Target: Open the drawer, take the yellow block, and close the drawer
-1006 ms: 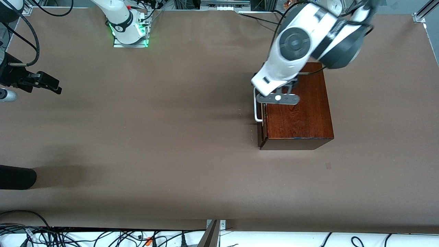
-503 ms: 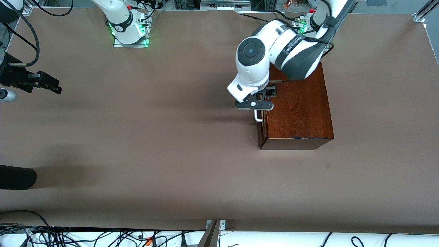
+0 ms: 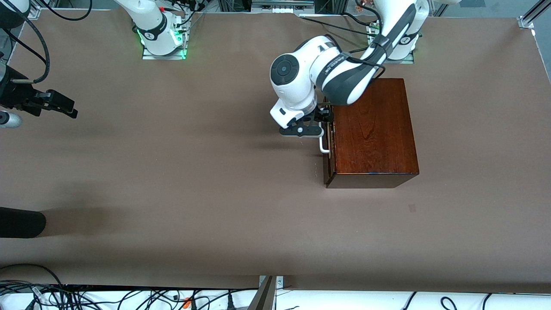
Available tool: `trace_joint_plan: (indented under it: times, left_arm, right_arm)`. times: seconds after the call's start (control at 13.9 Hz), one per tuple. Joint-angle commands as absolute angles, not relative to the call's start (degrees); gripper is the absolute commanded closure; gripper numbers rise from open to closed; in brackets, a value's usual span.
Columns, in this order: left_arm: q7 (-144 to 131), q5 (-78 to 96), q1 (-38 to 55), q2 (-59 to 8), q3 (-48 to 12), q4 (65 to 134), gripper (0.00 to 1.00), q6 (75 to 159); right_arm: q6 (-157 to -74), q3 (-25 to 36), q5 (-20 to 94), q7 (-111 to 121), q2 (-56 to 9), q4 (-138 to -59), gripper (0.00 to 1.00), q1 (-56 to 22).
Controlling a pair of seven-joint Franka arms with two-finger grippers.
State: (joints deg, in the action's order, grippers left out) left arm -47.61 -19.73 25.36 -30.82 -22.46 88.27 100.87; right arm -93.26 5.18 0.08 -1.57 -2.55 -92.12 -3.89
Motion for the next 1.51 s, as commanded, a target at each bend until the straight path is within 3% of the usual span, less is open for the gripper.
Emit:
trace_joint_plan:
  times: [0.0,1.44]
  left_arm:
    - [-50.1,-23.0,25.8,-30.8,-22.1,91.2,0.00,103.9]
    - [-54.1,-27.0,25.9,-31.6,-22.1,96.2,0.00,110.3]
  right_arm:
    - [-92.6,4.7,0.4,-1.0,-2.7,-91.5,0.00,-3.3]
    - [-92.6,4.7,0.4,-1.0,-2.7,-91.5,0.00,-3.4]
